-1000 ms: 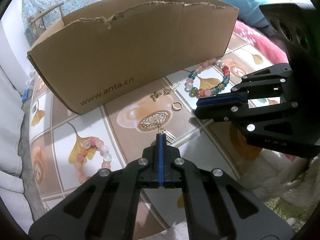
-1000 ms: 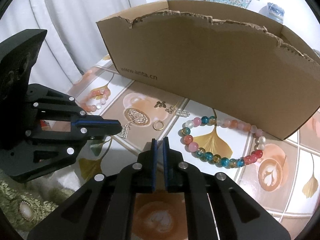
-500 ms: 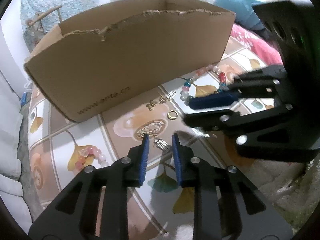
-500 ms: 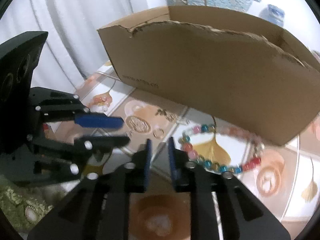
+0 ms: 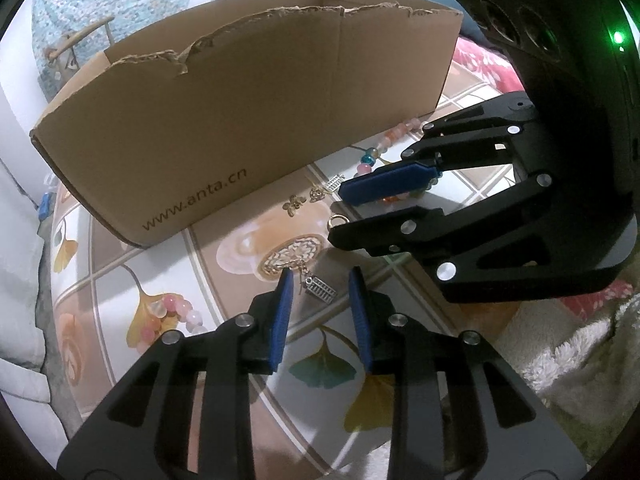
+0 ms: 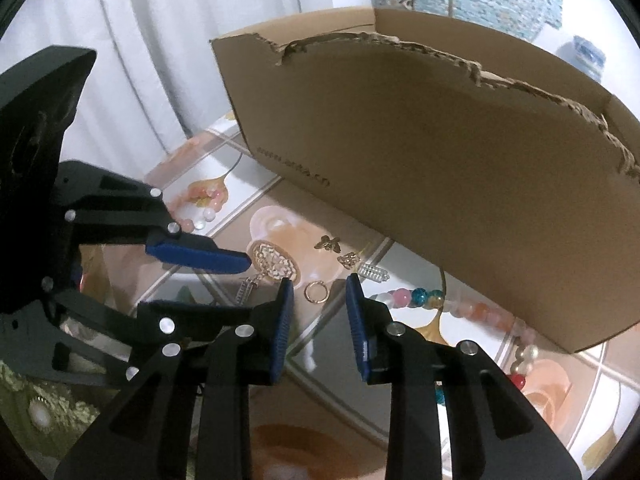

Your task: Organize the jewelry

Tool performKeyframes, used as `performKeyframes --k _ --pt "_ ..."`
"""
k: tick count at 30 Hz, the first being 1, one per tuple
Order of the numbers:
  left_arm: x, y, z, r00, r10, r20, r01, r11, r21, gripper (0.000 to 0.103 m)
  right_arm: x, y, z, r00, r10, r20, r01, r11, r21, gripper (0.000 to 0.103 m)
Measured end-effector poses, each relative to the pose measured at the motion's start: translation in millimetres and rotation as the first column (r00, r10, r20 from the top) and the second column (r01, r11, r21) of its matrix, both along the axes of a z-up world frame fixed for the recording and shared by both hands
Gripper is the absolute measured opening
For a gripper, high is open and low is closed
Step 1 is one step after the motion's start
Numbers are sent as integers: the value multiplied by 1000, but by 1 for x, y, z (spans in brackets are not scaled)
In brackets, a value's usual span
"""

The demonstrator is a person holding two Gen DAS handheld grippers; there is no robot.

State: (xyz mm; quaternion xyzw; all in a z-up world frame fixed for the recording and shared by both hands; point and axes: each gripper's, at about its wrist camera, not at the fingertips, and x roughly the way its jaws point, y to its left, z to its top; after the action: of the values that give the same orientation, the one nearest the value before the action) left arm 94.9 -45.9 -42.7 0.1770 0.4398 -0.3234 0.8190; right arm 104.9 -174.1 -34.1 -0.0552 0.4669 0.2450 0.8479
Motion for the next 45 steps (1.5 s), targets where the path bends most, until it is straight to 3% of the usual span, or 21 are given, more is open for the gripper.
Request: performKeyframes --k 8,15,17,22,45 --pt "1 9 -2 1000 1 6 0 1000 -13 17 4 2 -1 996 93 -6 -93 995 -21 24" --pt "4 9 -3 1000 -13 12 13 1000 -7 17 7 2 0 989 147 -10 -147 988 -52 20" --pt "4 9 -3 1000 -17 15 17 1000 -5 16 8 3 -1 988 156 -19 -157 987 -46 12" --pt "5 7 -3 999 -25 23 25 1000 -2 8 7 1 -3 988 150 -26 -151 988 -28 8" --pt "-2 5 5 998 -28 53 28 1000 -9 0 5 -1 1 996 84 -28 -83 996 17 3"
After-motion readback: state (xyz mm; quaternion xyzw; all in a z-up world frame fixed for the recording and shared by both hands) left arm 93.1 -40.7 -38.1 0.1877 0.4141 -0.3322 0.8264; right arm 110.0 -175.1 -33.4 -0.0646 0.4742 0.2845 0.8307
